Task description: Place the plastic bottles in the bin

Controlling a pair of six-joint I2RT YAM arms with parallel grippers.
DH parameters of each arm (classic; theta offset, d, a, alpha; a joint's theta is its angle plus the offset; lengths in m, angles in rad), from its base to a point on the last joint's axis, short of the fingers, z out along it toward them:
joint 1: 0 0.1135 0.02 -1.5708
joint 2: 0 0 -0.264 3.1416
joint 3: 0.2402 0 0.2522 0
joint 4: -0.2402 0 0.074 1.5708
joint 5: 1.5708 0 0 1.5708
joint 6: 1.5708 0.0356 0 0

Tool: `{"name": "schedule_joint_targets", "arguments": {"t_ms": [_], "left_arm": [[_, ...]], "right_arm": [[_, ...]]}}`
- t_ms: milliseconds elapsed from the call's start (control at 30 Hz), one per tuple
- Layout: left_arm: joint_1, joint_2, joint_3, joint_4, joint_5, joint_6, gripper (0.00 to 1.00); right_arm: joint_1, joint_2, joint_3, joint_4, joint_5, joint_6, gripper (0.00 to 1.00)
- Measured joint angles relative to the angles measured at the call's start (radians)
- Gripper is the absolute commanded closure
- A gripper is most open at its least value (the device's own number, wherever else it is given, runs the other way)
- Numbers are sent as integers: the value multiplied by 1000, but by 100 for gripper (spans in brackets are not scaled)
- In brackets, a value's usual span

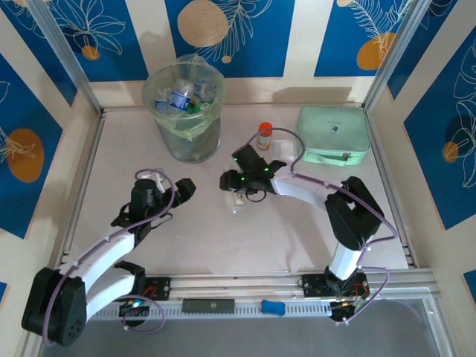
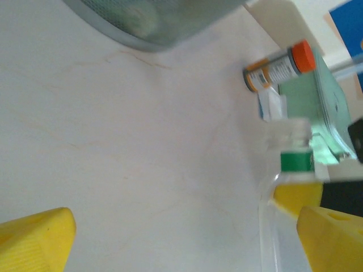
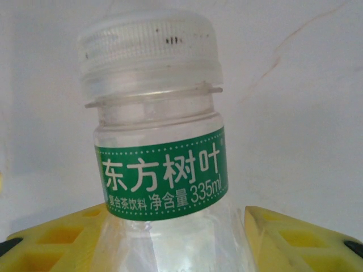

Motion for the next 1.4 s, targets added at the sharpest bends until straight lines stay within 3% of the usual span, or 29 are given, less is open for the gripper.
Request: {"name": "schedule_joint_targets", "arguments": {"t_ms": [567,900,1200,1400], "left_arm": [[-330,298,207,198,13,118,1],[-422,370,318,200,27,201,1],[-440,433,356,191,53,224,0],[-444,475,375,184,61,222,12]], "right_arm": [[-168,-282,-228,127,-48,140,55],[-167,-323,-243,164,-49,197,55],[-156,-324,-243,200,-61,223,56],[-141,-324,-243,216,-72,233,56]]}}
